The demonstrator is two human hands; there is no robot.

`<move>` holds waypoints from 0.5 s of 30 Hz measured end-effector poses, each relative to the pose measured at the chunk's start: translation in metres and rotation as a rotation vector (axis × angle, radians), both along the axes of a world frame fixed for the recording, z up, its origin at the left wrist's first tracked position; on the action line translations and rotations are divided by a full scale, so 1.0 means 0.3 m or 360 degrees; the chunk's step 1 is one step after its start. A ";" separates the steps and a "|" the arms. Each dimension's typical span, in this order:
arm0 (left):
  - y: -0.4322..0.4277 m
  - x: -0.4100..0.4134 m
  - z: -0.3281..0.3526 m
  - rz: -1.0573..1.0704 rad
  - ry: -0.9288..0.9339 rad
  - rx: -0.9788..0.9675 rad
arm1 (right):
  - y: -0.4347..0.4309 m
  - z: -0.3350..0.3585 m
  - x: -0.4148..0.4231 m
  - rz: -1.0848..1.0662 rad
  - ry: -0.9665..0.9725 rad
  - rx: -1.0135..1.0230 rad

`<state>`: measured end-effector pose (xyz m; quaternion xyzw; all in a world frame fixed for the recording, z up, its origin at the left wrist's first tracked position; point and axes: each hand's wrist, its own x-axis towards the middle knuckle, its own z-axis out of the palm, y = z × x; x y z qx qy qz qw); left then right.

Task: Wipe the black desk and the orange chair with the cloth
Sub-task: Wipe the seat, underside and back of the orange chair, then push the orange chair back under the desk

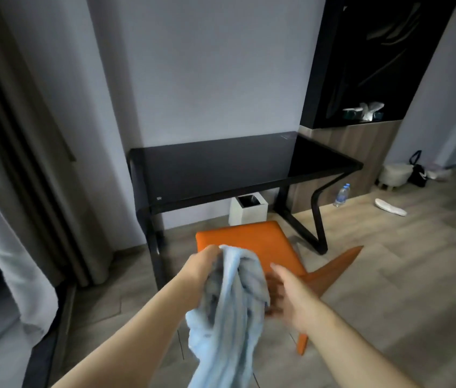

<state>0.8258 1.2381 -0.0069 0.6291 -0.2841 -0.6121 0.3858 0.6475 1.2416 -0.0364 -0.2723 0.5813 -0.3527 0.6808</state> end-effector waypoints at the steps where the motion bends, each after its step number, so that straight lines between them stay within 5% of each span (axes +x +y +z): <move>1: -0.001 -0.018 -0.032 -0.0022 -0.0009 0.0046 | -0.006 -0.025 -0.034 -0.0052 0.0012 0.0056; 9: -0.037 -0.182 -0.251 0.0048 -0.0067 0.0413 | -0.161 -0.222 -0.295 -0.0348 0.0108 0.0439; 15: -0.144 -0.359 -0.341 0.0316 0.0217 0.0487 | -0.354 -0.263 -0.450 -0.0366 -0.0010 0.0515</move>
